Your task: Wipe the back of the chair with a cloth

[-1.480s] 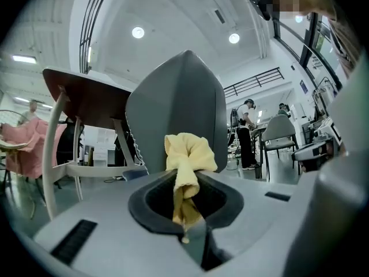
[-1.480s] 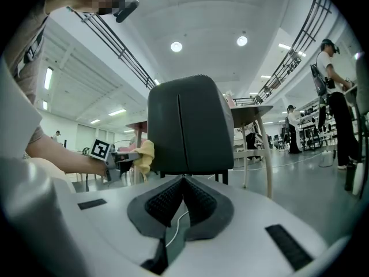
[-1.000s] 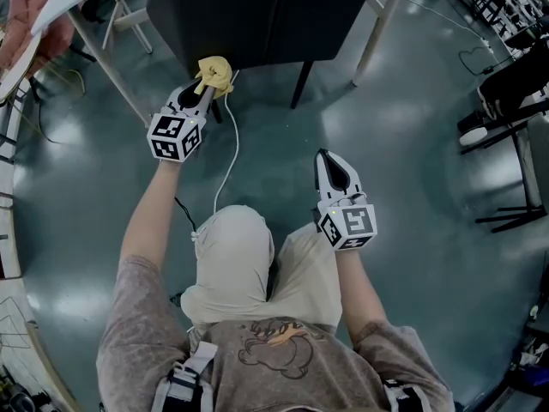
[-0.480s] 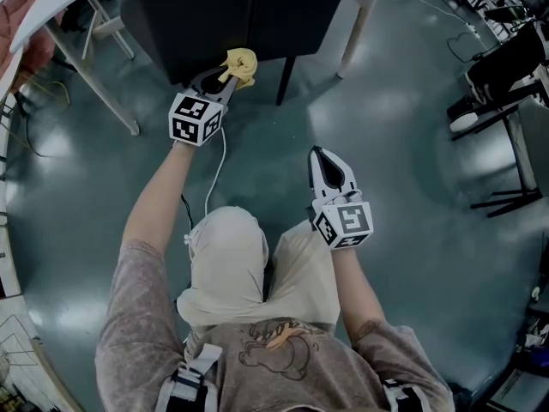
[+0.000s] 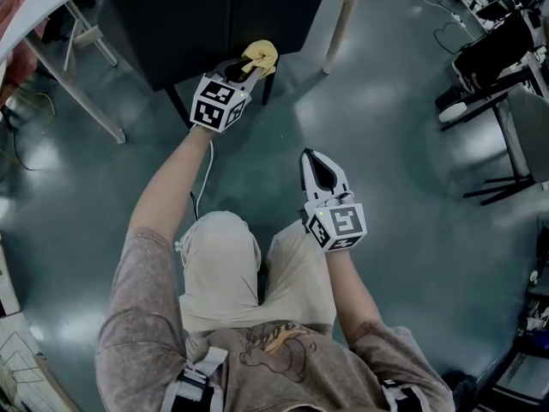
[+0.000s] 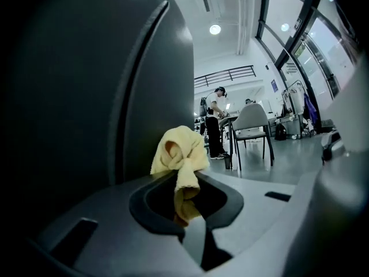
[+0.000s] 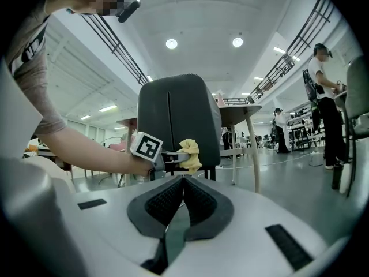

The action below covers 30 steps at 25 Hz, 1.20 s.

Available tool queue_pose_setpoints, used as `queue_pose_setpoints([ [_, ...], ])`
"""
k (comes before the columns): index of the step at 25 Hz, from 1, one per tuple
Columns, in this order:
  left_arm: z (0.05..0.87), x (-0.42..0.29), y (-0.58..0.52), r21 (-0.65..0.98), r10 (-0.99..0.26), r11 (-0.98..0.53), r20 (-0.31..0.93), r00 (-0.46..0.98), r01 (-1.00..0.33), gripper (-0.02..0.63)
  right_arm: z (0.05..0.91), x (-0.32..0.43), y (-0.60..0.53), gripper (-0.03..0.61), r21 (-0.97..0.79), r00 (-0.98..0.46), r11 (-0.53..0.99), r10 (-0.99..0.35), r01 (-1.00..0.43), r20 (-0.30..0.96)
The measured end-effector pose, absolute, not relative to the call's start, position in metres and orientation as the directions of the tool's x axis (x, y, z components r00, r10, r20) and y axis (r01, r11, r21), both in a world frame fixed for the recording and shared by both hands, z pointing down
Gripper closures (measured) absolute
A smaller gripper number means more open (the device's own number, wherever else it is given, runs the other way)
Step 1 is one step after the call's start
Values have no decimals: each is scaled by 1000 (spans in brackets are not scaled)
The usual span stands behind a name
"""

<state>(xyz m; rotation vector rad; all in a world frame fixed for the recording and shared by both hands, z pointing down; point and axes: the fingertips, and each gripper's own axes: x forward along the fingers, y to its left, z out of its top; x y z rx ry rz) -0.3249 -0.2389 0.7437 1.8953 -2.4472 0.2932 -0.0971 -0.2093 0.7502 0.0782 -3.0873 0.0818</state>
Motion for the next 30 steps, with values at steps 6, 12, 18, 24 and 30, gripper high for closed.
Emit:
queue_pose_setpoints([
  [6, 751, -313, -289, -122, -967, 183, 156, -201, -975, 555, 753, -92, -220, 552, -45, -995, 996, -79, -82, 62],
  [12, 757, -301, -327, -79, -974, 146, 161, -158, -986, 555, 754, -86, -227, 552, -31, -992, 994, -102, -104, 72],
  [18, 755, -278, -338, -52, -983, 107, 144, -114, -993, 555, 760, -76, -233, 552, -26, -990, 993, -115, -118, 85],
  [24, 737, -264, -307, -1, -988, 120, 97, -120, -993, 555, 753, -66, -235, 552, -19, -992, 994, -110, -111, 70],
  [30, 722, -255, -253, 2, -985, 156, 75, -155, -988, 555, 751, -56, -239, 552, -24, -991, 993, -113, -115, 66],
])
